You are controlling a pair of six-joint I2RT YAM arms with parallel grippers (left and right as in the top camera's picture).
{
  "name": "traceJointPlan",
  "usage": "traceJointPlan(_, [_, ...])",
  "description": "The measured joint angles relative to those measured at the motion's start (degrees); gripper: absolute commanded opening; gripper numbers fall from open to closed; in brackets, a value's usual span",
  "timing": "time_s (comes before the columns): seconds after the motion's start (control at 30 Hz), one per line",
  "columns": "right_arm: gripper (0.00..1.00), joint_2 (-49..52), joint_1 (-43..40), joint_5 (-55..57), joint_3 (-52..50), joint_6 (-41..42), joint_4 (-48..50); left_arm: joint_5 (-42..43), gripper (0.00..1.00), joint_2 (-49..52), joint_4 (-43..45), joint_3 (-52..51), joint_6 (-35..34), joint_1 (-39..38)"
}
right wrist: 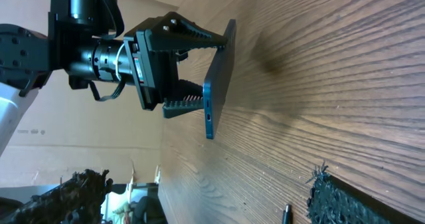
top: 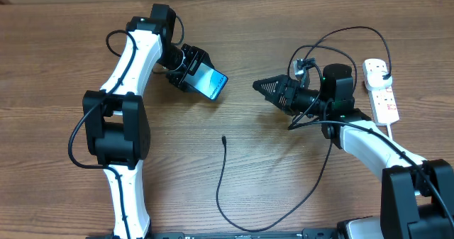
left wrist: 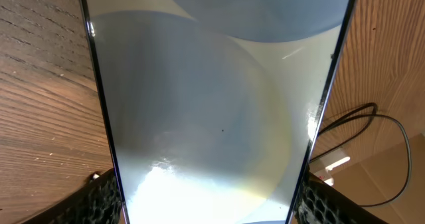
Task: Plug charger to phone and switch on socket
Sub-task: 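Bring the phone and right gripper together at table center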
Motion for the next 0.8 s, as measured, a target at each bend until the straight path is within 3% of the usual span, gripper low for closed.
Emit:
traceJointPlan(0.57, [1.0, 0.0, 0.0, 4.4, 0.0, -0.1, -3.0, -0.2, 0.04, 0.0, 0.0, 0.0, 0.0, -0.2])
traceJointPlan(0.8, [1.0, 0.0, 0.1, 5.2, 0.0, -0.1, -3.1, -0.2, 0.04, 0.0, 0.0, 0.0, -3.5, -2.1])
